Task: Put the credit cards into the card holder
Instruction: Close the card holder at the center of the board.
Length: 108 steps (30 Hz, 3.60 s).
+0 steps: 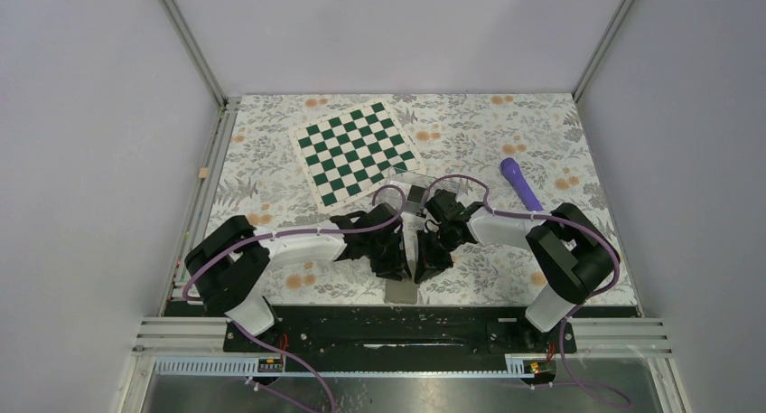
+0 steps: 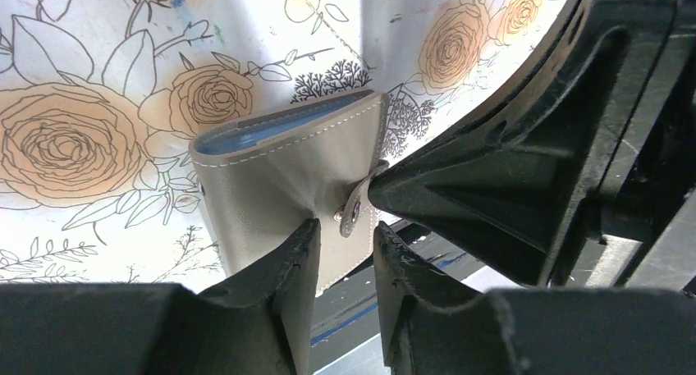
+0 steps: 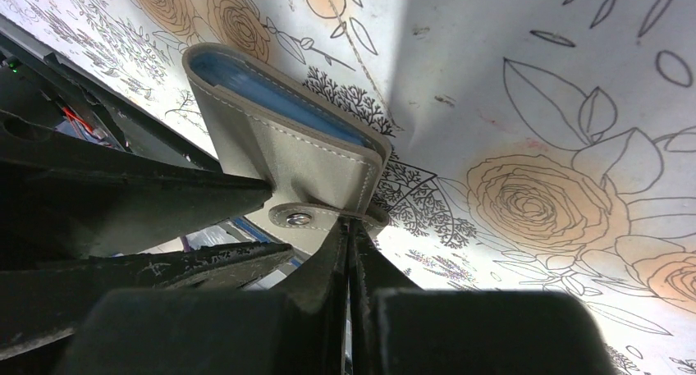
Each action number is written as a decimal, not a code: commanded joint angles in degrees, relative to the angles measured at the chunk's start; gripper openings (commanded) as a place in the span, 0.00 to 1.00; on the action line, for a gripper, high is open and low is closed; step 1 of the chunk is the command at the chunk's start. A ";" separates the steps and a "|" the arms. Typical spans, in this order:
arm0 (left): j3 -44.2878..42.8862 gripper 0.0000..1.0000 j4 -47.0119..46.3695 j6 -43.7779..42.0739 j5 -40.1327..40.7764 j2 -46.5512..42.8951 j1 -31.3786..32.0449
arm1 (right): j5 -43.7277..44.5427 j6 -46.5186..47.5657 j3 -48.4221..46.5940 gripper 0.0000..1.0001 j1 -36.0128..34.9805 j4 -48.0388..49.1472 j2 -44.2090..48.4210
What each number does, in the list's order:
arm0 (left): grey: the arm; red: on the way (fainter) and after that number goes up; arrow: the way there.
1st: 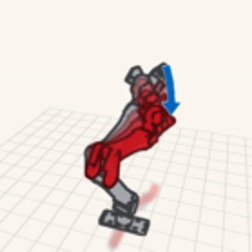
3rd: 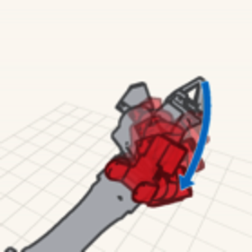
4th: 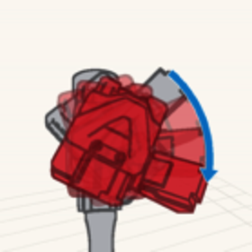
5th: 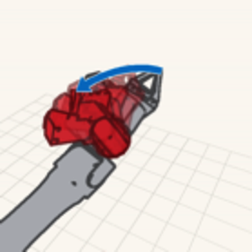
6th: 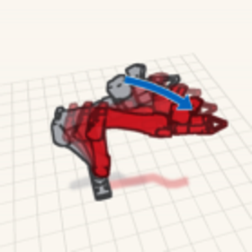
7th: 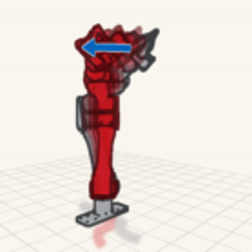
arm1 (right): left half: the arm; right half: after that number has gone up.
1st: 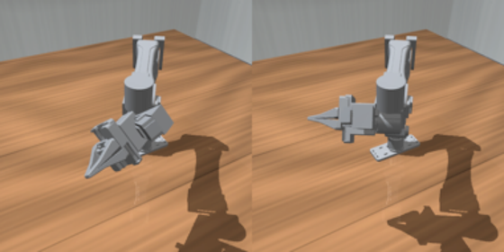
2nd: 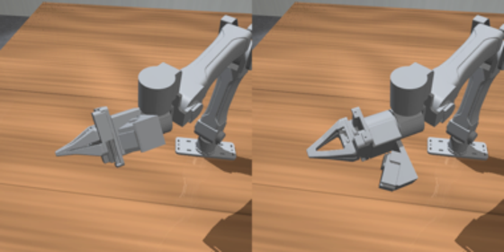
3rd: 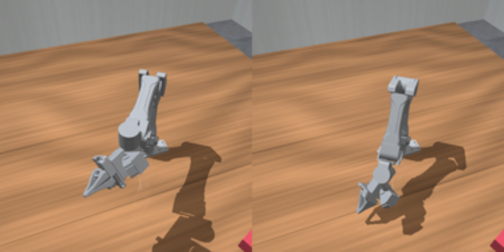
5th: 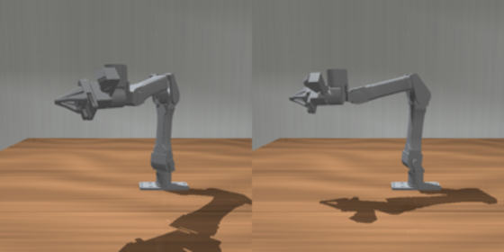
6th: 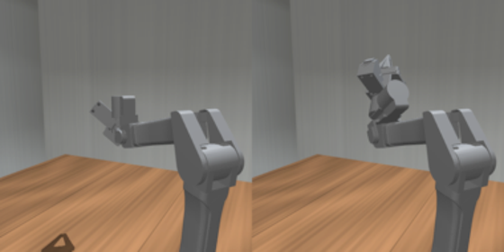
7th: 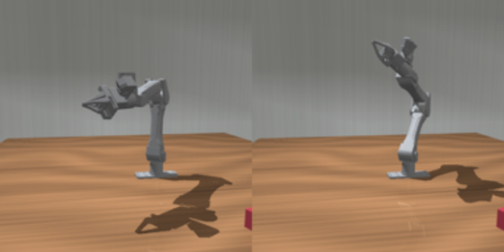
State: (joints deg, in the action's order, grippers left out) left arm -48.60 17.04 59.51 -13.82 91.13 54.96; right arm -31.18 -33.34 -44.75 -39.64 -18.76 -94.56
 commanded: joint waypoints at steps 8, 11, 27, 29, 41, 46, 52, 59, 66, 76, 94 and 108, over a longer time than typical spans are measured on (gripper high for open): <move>0.25 0.14 -0.30 -1.15 1.02 1.57 -0.07 | 1.38 0.53 -0.76 0.00 -1.12 -1.14 -1.27; 0.30 0.11 -0.01 -1.22 1.76 1.43 -0.10 | 1.29 0.57 -0.69 0.00 -1.17 -1.22 -0.94; 0.52 0.00 -0.26 -1.39 1.31 -0.90 -0.11 | 3.19 1.27 -3.55 0.00 -1.23 -3.81 3.32; 0.77 0.00 -0.13 -0.99 1.31 -1.48 -0.04 | 3.36 1.63 -4.07 0.01 -1.23 -4.33 3.85; -0.42 0.00 2.66 -2.00 1.22 -1.74 0.10 | 1.82 1.29 -5.26 0.00 -1.84 -3.33 3.10; -0.44 0.00 3.33 -2.01 1.50 -2.43 0.15 | 2.86 1.16 -6.86 0.00 -2.01 -3.88 1.48; -0.58 0.00 3.49 -1.93 1.22 -2.24 0.58 | 5.00 1.22 -9.02 0.00 -2.48 -5.27 -2.62; -0.20 0.00 4.05 -1.70 1.83 -3.25 0.87 | 7.42 1.75 -9.72 0.00 -3.49 -7.23 -5.54; 0.32 0.00 4.10 -1.32 2.10 -3.67 1.33 | 7.77 1.97 -9.56 0.00 -3.77 -7.80 -5.99; 1.48 0.00 4.53 -0.62 2.70 -3.55 1.47 | 7.15 2.52 -9.74 0.00 -3.83 -8.02 -5.10; 2.39 0.00 5.38 -1.23 3.17 -2.47 1.74 | 1.56 2.58 -6.46 0.00 -3.97 -2.59 2.52; 2.80 0.00 5.40 -1.01 3.41 -2.95 1.91 | 3.46 2.52 -6.43 0.00 -7.82 -2.12 -0.75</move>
State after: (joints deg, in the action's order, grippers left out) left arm -46.74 21.08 58.52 -12.27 89.41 56.49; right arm -30.48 -31.51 -49.89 -46.74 -19.42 -93.62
